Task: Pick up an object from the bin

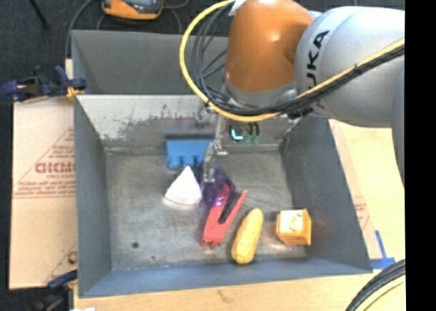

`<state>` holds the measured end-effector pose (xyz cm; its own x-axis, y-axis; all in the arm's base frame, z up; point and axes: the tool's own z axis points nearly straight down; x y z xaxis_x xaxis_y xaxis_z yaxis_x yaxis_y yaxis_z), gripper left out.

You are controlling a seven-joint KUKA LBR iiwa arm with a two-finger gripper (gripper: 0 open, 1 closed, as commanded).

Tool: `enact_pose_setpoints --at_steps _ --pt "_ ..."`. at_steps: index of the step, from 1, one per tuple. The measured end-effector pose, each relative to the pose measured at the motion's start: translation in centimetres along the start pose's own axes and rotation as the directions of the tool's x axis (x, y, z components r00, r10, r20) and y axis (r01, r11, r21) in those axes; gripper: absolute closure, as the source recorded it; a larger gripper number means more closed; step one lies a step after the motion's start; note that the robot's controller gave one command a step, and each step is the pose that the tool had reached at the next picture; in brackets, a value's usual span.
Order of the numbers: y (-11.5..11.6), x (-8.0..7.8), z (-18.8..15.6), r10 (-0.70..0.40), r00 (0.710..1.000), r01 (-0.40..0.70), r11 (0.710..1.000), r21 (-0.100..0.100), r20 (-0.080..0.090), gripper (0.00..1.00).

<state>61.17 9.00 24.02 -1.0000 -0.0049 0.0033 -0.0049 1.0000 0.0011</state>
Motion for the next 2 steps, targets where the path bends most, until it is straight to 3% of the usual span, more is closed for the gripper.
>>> enact_pose_setpoints --at_steps 1,2 --pt "0.0 -0.1 -0.5 0.001 1.0 -0.001 1.0 -0.001 0.008 0.0" --pt "0.7 -1.7 2.5 -0.067 0.998 0.067 0.998 0.002 0.015 0.0"
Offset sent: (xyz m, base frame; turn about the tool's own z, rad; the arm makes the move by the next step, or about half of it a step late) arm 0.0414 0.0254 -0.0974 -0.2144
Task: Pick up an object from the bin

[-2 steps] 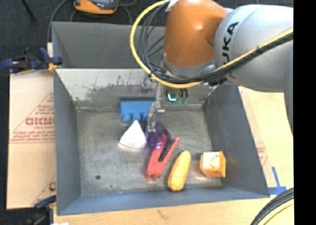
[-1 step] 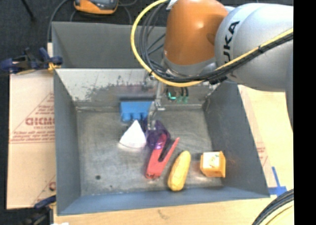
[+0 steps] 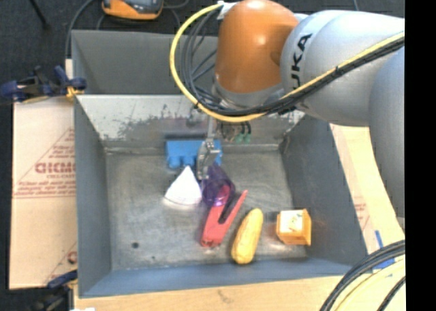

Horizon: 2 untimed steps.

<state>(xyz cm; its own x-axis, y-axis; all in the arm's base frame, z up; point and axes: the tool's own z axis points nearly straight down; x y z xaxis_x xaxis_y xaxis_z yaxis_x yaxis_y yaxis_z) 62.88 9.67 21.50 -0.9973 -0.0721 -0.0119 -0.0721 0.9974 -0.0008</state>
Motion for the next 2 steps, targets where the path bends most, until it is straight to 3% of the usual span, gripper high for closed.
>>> enact_pose_setpoints --at_steps 1,2 --pt "2.6 -0.1 5.7 -0.193 0.981 0.193 0.981 -0.001 -0.003 0.0" --pt "1.0 3.7 12.4 -0.255 0.967 0.255 0.967 -0.006 -0.004 0.0"
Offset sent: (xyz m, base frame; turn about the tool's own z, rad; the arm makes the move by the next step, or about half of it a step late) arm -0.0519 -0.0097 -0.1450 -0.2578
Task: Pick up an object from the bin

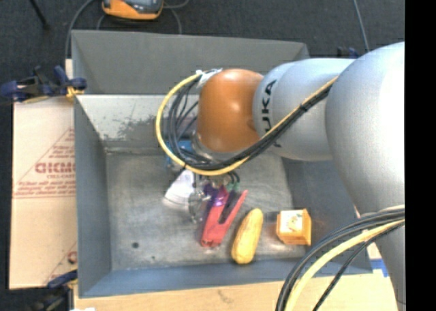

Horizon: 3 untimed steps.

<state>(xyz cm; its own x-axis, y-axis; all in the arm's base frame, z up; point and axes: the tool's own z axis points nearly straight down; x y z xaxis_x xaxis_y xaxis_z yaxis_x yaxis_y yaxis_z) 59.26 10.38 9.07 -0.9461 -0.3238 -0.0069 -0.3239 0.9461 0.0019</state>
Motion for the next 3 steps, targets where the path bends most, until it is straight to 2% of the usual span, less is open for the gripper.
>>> enact_pose_setpoints --at_steps 1,2,3 --pt "-0.5 0.4 0.6 -0.005 1.0 0.005 1.0 0.0 0.006 1.0" --pt "-0.5 0.4 0.6 -0.005 1.0 0.005 1.0 0.0 0.006 1.0" --pt "0.8 1.4 -13.1 -0.038 0.999 0.038 0.999 0.003 -0.002 1.0"
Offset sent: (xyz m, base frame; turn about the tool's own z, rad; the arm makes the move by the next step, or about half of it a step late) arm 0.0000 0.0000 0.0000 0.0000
